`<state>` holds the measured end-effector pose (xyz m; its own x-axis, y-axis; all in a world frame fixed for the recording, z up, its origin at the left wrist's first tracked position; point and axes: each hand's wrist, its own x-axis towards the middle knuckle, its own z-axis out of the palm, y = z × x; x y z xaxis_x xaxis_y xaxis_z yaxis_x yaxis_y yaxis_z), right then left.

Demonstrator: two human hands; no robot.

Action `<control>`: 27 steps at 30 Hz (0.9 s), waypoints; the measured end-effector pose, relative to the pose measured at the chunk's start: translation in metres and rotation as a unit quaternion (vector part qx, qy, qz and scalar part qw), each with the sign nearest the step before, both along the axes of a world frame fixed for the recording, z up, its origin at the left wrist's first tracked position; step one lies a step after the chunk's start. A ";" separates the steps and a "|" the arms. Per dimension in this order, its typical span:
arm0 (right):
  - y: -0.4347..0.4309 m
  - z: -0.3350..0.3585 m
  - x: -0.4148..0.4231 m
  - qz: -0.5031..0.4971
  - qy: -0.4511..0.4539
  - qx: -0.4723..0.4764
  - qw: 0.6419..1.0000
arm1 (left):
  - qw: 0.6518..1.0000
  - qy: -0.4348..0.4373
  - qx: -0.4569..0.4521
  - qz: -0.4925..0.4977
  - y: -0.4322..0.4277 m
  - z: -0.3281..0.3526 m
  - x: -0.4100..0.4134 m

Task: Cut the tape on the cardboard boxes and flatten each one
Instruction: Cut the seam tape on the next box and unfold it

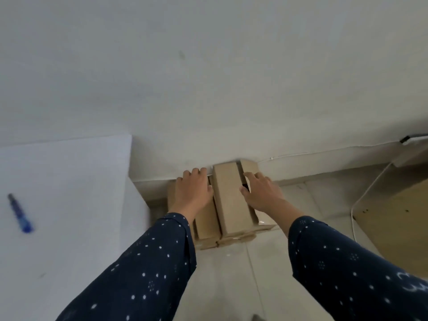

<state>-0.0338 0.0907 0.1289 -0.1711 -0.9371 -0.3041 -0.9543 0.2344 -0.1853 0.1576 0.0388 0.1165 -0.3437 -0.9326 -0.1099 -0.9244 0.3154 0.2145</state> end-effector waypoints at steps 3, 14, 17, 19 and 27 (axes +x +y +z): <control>-0.021 -0.049 -0.048 0.010 0.003 0.015 1.000 | 1.000 -0.008 0.015 0.018 -0.007 -0.048 -0.043; -0.054 -0.288 -0.143 -0.101 -0.055 0.053 0.992 | 0.947 0.144 0.226 0.176 -0.037 -0.283 -0.128; -0.056 -0.324 -0.150 -0.184 -0.133 0.062 0.972 | 0.914 0.190 0.278 0.225 -0.038 -0.315 -0.135; -0.055 -0.334 -0.149 -0.220 -0.160 0.050 0.961 | 0.894 0.225 0.288 0.260 -0.038 -0.327 -0.139; -0.040 -0.267 -0.128 -0.220 -0.145 -0.024 0.964 | 0.861 0.289 0.273 0.318 -0.022 -0.271 -0.132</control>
<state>-0.1619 0.0503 -0.1385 -0.4688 -0.8081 -0.3566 -0.6711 0.5884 -0.4510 0.0257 0.0168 -0.1547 0.0717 -0.8157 -0.5740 -0.5618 -0.5085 0.6525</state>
